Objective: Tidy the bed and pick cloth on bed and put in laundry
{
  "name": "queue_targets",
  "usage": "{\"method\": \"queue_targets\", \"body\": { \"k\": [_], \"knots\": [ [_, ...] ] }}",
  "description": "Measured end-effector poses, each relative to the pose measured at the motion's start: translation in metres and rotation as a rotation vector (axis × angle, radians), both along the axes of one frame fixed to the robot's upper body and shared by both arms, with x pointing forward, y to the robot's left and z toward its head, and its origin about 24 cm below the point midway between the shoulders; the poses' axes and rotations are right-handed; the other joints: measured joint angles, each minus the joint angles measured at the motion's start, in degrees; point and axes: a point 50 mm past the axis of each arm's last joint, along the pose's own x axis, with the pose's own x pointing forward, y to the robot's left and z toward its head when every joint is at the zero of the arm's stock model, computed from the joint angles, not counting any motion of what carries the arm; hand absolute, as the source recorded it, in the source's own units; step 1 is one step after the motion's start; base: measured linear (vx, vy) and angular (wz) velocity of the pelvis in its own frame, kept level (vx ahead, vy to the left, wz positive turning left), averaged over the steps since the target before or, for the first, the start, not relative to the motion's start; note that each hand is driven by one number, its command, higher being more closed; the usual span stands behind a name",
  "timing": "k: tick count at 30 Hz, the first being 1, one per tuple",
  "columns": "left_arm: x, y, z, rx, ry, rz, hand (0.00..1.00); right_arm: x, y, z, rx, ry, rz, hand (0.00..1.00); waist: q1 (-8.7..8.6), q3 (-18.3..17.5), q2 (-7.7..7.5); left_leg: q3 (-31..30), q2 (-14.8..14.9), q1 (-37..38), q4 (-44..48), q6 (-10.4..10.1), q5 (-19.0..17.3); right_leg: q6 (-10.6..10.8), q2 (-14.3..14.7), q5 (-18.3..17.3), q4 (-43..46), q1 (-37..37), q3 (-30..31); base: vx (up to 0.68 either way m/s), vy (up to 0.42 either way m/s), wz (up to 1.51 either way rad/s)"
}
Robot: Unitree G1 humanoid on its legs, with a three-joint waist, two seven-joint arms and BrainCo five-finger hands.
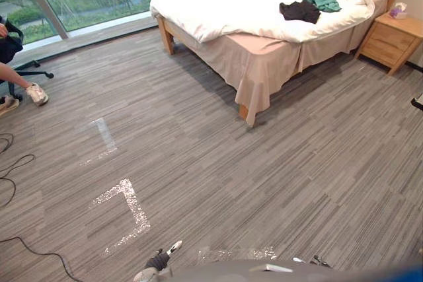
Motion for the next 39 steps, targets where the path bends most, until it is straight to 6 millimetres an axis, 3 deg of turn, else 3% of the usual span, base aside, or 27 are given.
{"method": "queue_targets", "body": {
  "k": [7, 13, 19, 27, 39],
  "knots": [
    [0.007, -0.001, 0.000, 0.000, -0.006, -0.018, 0.00, 0.014, 0.002, 0.001, 0.004, -0.009, 0.009, 0.00, -0.14, 0.51, -0.10, -0.02, -0.18, 1.12, -1.95, -0.59, 1.22, 0.11, 0.19, 0.80, -1.77, 1.20, -0.89, -0.02, -0.019, 0.03],
    [0.014, -0.003, 0.001, -0.003, -0.001, -0.062, 0.00, 0.025, 0.003, 0.002, -0.002, -0.031, 0.024, 0.00, -0.28, 1.95, 0.29, -0.02, -0.18, 1.20, -3.26, 0.09, 2.49, -0.19, 0.41, 1.03, -2.01, 0.95, -1.20, -0.09, -0.034, 0.02],
    [0.018, -0.003, 0.001, -0.008, -0.001, -0.123, 0.00, 0.039, 0.024, 0.003, 0.033, -0.074, 0.050, 0.00, -0.20, 2.43, -0.16, 0.09, -0.25, 1.38, -3.74, 1.05, 3.08, -1.24, 0.54, 1.65, -3.16, 1.40, -1.66, -0.10, -0.021, 0.01],
    [0.019, -0.003, 0.001, -0.013, 0.000, -0.132, 0.00, 0.040, 0.027, 0.003, 0.017, -0.081, 0.082, 0.00, -0.16, 2.67, -0.20, 1.58, 0.07, 1.07, -3.80, 2.27, 3.03, -1.79, 1.17, 2.56, -5.47, 1.84, -0.99, -0.06, -0.019, -0.07],
    [0.023, -0.003, 0.003, 0.019, -0.012, -0.187, 0.00, 0.041, 0.026, 0.003, 0.008, -0.078, 0.045, 0.00, -0.28, 2.79, -0.10, 4.38, 0.72, 2.16, -3.50, 1.58, 2.50, -2.51, 1.91, 3.19, -5.91, 2.03, 0.62, 0.03, -0.032, -0.11]
  ]
}}
